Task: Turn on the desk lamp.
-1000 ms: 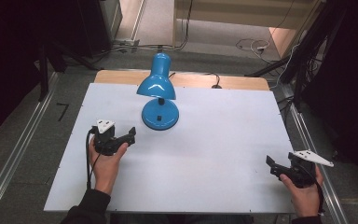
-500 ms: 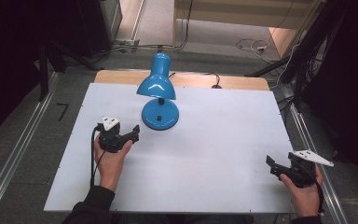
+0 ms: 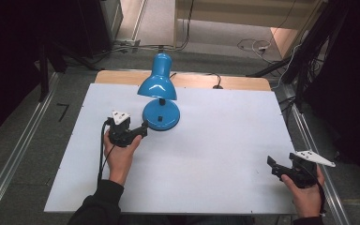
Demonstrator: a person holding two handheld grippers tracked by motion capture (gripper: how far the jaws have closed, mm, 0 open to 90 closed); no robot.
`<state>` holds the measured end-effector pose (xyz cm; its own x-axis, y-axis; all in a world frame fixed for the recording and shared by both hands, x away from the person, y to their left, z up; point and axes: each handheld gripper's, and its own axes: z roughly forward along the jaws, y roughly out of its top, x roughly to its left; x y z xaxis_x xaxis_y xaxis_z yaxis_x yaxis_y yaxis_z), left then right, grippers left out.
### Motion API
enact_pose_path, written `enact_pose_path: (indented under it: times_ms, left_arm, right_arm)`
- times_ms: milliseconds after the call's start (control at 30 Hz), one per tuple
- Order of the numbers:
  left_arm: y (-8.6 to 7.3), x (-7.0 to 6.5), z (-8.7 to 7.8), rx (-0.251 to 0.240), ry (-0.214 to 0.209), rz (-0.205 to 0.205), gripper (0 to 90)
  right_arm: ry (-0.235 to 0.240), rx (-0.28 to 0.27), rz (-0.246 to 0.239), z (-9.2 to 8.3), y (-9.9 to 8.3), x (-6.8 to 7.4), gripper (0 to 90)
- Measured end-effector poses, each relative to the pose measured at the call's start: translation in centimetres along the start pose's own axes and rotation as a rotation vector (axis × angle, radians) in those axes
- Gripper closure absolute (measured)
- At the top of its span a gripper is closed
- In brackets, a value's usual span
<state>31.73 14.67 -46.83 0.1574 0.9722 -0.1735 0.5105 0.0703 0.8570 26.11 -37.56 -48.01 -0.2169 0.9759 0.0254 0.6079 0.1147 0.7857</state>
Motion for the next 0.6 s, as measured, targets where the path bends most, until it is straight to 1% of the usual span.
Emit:
enact_pose_path:
  times_ms: [133,167,200,333,367,500,533,600]
  left_arm:
    - [0.4,-0.6,0.5,0.007,-0.001,0.013,31.3]
    - [0.5,-0.8,0.6,0.012,-0.002,0.022,31.3]
    - [0.6,-1.0,0.8,0.013,-0.003,0.022,31.3]
    - [0.8,-1.6,1.2,0.019,-0.006,0.038,31.6]
    - [0.8,-1.7,1.3,0.015,-0.005,0.036,31.7]
    - [0.8,-2.2,1.8,0.016,-0.007,0.049,35.0]
    - [0.8,-2.3,1.9,0.016,-0.007,0.045,35.9]
    - [0.8,-2.4,2.1,0.020,-0.008,0.051,38.3]
  right_arm:
    - [0.000,-0.001,0.003,0.0,0.0,0.0,10.9]
    - [0.002,-0.001,0.000,0.0,0.0,0.0,10.9]
    - [0.004,-0.002,-0.007,0.1,0.0,0.0,10.9]
    - [0.006,-0.001,-0.003,0.1,0.0,0.0,10.9]
    - [0.005,0.001,0.000,0.1,0.0,0.0,10.9]
    - [0.006,0.000,0.003,0.1,0.0,0.0,10.9]
    - [0.006,-0.002,0.001,0.1,0.0,0.0,10.9]
    - [0.007,-0.004,-0.001,0.1,0.1,0.0,10.9]
